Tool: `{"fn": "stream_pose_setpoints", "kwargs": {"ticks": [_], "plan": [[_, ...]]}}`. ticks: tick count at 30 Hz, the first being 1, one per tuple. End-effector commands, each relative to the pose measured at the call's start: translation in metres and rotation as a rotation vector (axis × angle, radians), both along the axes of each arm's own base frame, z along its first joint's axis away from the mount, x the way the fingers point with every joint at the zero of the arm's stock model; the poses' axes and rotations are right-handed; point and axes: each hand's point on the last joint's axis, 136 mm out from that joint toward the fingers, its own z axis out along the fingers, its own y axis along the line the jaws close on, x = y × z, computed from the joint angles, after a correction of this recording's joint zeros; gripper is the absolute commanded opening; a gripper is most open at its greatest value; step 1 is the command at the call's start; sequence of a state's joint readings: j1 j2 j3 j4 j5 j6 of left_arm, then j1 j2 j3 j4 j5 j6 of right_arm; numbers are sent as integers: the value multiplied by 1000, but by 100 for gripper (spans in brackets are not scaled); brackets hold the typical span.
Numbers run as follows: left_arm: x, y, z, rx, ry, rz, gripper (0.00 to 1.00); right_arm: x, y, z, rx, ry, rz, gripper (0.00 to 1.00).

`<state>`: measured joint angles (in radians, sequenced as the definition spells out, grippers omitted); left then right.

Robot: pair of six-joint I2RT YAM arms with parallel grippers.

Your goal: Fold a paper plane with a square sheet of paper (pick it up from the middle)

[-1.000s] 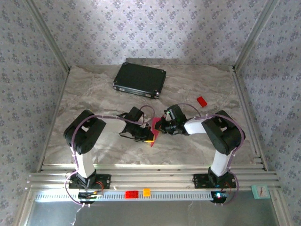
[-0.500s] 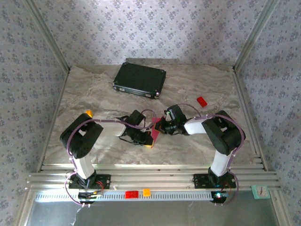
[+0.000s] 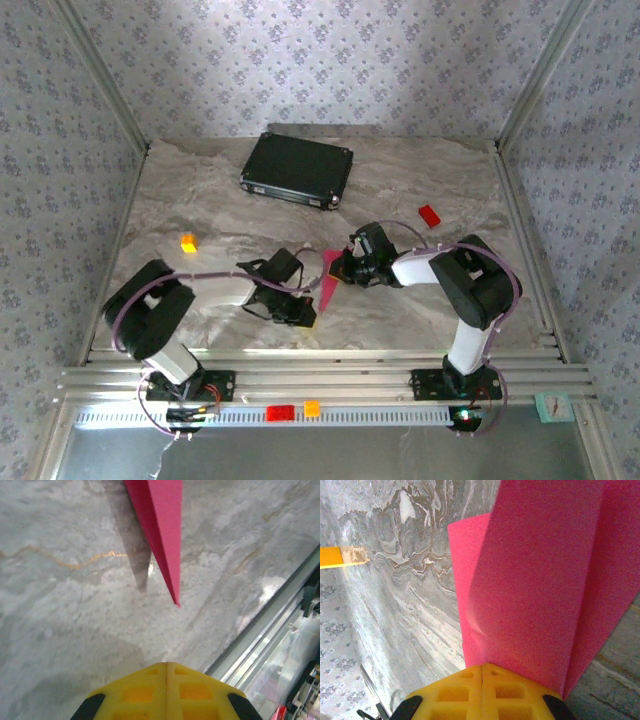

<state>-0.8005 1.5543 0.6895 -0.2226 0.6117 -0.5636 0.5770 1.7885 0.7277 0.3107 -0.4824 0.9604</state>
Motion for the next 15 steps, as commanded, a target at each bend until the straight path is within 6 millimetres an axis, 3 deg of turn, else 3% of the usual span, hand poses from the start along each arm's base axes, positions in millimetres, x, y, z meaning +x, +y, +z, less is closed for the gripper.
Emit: {"fn": "stream_pose_setpoints", "kwargs": {"ticks": [1,7,15], "plan": [[27,1,25,-62,-80,100,0,-28,-41,-60,-208,154,-86,1],[76,-16,51,-191,-84,213,0,-27,-34,-55,-178,148,-112,1],[106,-42,33,-186,-21,248,0,-31,-29,-59,-170,179,-151,0]]}}
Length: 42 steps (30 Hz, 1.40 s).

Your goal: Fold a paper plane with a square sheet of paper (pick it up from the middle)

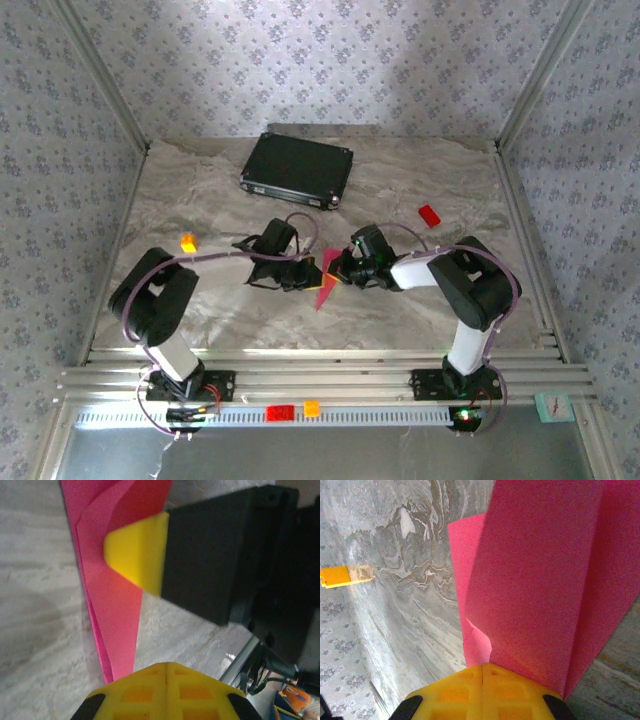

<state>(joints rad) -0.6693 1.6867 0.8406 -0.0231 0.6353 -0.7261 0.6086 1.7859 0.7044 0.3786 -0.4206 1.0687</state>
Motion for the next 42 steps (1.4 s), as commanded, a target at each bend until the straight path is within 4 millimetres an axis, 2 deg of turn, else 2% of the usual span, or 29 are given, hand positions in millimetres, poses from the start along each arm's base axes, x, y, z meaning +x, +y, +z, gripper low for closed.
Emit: {"fn": "stream_pose_setpoints", "kwargs": {"ticks": [1,5,10,19,22,27,30,39,42], "plan": [[13,-14,3,-38,16,17,0,-34,-33,-60,-180,175,-68,0],[21,-18,-12,-16,36,33,0,-35,-33,-59,-175,170,-77,0],[25,-23,-16,-27,37,29,0,-37,-35,-61,-181,173,-78,0],[14,-31,-18,-75,47,-29,3,-40,-40,-66,-194,186,-89,0],[9,-29,-27,-38,64,-56,2,-40,-40,-67,-195,188,-89,0],[-9,-10,-57,71,145,-67,0,-40,-41,-67,-198,192,-86,0],[-25,3,-67,111,167,-90,0,-41,-44,-69,-210,196,-89,0],[-61,43,-77,257,168,-161,1,-40,-50,-69,-227,198,-96,0],[-68,47,-72,267,152,-192,2,-40,-50,-69,-233,199,-94,0]]}}
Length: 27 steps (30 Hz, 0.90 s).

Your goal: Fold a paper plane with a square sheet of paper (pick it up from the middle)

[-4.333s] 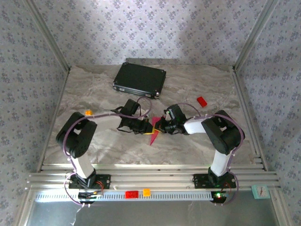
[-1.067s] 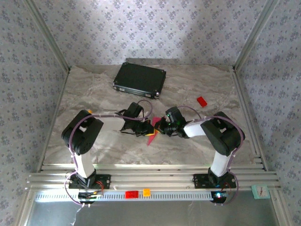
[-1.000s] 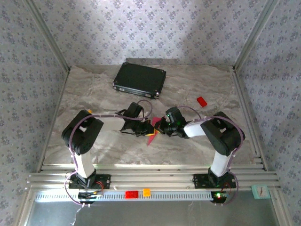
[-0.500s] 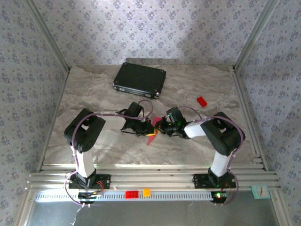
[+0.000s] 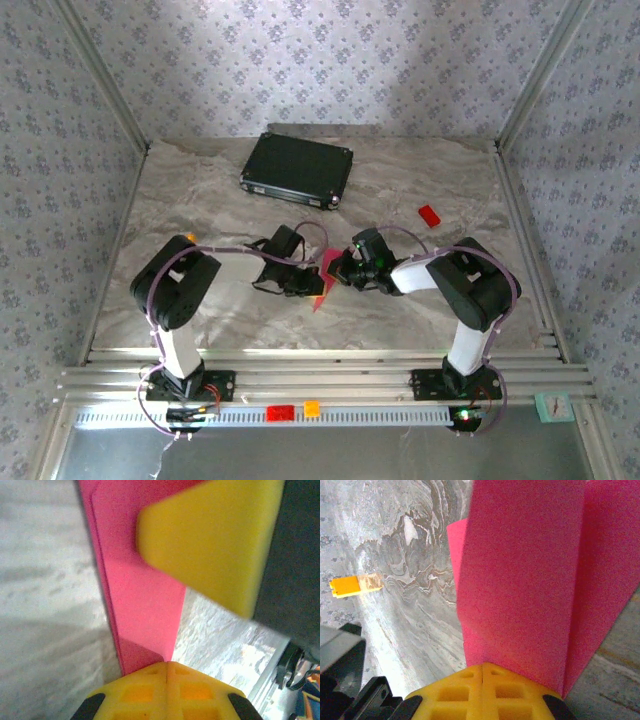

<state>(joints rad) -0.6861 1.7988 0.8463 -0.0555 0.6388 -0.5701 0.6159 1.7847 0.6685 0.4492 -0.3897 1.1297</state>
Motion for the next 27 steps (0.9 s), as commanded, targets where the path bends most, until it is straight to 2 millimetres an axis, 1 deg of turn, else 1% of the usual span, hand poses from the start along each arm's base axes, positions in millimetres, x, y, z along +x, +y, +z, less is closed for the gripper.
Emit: {"fn": "stream_pose_setpoints", "kwargs": {"ticks": [1,5,7,8,10,15,17,18,21,27], "plan": [[-56,45,-30,207,137,-74,2,-41,-48,-68,-248,204,-35,0],[-68,53,-27,247,97,-126,3,-41,-48,-67,-248,204,-34,0],[-70,55,-24,244,76,-123,3,-40,-47,-66,-243,202,-35,0],[-67,54,-19,229,59,-106,2,-40,-47,-66,-241,202,-37,0],[-58,48,-6,174,16,-58,0,-39,-45,-65,-231,200,-39,0],[-14,29,44,1,-66,71,0,-40,-44,-63,-231,196,-67,0],[1,19,59,-57,-82,92,0,-39,-43,-62,-228,193,-69,0],[6,14,63,-76,-81,93,0,-39,-42,-61,-222,193,-66,0],[17,-1,65,-113,-59,81,0,-38,-38,-59,-207,194,-62,0],[29,-12,46,-102,-7,91,0,-37,-33,-56,-180,193,-59,0]]}}
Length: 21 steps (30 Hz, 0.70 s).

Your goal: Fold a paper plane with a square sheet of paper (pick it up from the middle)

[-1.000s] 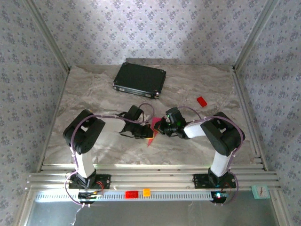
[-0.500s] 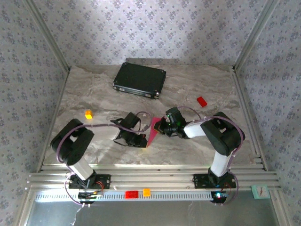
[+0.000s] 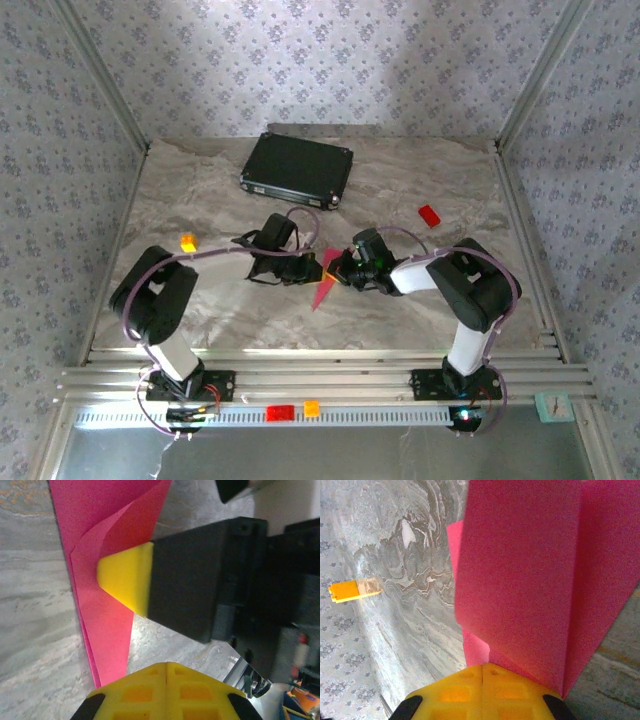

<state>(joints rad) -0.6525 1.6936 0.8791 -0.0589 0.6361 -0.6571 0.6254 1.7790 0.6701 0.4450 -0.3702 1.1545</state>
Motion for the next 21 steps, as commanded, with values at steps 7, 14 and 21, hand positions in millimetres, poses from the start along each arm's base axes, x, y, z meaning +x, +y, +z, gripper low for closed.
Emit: {"fn": "stream_pose_setpoints", "kwargs": {"ticks": [7,14,21], "plan": [[3,-8,-31,30,85,-2,0,-35,-30,-54,-141,178,-39,0],[-11,11,-66,168,111,-21,0,-29,-23,-36,-74,142,-7,3],[-47,49,-97,317,153,-96,0,5,-47,13,-50,15,9,11]]}}
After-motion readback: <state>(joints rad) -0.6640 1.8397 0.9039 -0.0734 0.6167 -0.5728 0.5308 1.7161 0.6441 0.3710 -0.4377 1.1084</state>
